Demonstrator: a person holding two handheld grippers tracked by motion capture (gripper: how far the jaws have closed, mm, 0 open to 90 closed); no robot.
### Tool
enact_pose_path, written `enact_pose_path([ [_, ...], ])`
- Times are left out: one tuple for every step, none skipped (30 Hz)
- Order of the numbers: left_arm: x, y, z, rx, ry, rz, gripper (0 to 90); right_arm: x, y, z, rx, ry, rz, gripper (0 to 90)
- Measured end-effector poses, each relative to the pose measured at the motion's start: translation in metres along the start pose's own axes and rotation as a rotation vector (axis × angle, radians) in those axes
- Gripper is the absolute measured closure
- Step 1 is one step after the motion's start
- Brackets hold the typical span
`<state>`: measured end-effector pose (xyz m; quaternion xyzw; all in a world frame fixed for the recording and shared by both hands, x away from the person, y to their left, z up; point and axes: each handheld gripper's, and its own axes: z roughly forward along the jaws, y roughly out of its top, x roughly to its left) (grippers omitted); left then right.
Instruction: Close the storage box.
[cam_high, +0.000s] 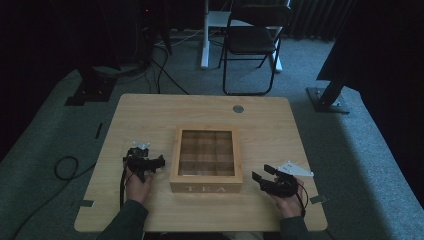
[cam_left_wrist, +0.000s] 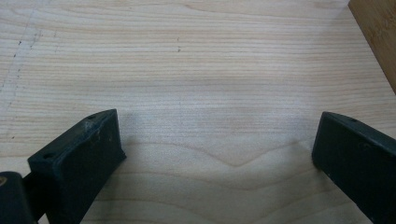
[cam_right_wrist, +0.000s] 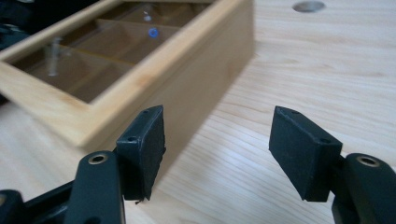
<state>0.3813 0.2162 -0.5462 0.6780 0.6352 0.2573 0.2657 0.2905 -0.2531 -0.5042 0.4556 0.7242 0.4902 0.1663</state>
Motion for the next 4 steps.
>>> enact_pose_path([
  [0.0000,0.0000,0.0000,0.000,0.000,0.000,1.6,-0.0022,-0.0005,0.0008,0.003,-0.007,0.008,35.5],
  [0.0000,0.0000,0.0000,0.000,0.000,0.000,1.6,-0.0041,-0.0009,0.0018,0.004,-0.011,0.011,35.5],
  [0.0000,0.0000,0.0000,0.000,0.000,0.000,1.6,-0.0052,-0.0011,0.0027,0.007,-0.018,0.013,35.5],
  [0.0000,0.0000,0.0000,0.000,0.000,0.000,1.6,-0.0061,-0.0014,0.0038,0.010,-0.027,0.013,35.6],
])
